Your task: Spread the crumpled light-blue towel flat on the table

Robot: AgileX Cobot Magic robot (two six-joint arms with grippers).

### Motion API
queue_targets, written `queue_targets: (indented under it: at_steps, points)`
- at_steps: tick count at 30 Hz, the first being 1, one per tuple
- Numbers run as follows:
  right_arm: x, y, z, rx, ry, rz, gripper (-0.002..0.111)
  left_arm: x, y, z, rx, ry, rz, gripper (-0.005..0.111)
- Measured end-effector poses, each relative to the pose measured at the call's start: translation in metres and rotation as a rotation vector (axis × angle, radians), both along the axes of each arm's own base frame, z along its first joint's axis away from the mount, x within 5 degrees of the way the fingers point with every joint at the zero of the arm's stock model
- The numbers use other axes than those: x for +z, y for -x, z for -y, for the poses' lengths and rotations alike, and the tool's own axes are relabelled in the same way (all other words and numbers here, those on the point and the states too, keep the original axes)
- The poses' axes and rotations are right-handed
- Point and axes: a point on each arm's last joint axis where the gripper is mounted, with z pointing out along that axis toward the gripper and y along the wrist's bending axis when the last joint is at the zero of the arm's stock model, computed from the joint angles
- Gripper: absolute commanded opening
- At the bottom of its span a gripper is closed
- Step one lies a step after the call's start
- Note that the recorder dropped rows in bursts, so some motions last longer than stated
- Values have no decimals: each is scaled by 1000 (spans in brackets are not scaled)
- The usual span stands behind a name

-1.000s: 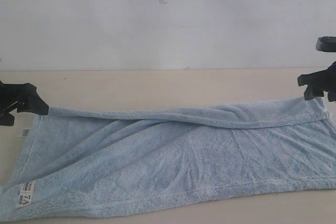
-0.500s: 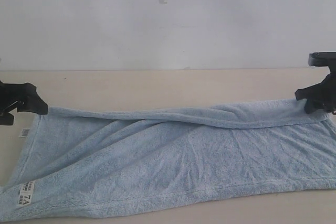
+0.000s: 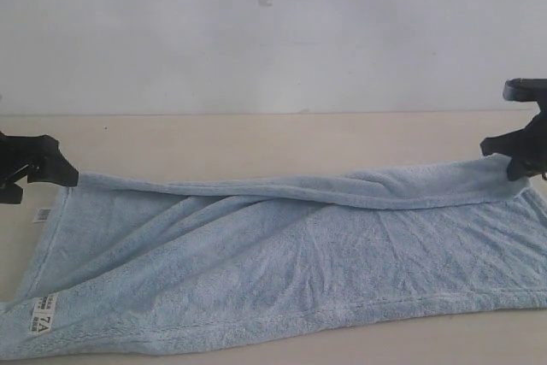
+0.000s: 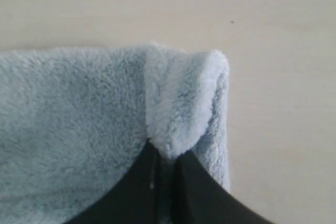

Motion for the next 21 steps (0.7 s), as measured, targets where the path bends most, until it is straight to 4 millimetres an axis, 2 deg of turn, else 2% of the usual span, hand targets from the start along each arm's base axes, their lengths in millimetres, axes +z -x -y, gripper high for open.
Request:
queue_targets:
  at_steps: [5,10,12,13,17,18,19,21]
  points:
    - [43,-6,-9,3,-101,130,1,0,0,0,0,0,0,80]
    - [95,-33,-12,3,-165,331,2,0,0,1,7,12,1,80]
    - [112,-50,-9,-22,-184,410,9,0,0,1,6,13,0,80]
    - [119,-60,-7,-31,-192,451,18,0,0,1,4,15,-3,80]
    - [124,-89,-5,-29,-246,506,79,0,2,3,-9,30,-18,80]
    - [117,-94,-6,-34,-278,478,83,0,2,3,-12,32,-21,80]
    - [107,-97,-7,-42,-309,439,80,0,2,3,-13,33,-22,80]
    - [84,-100,-9,-53,-363,343,66,0,2,3,-15,36,-24,80]
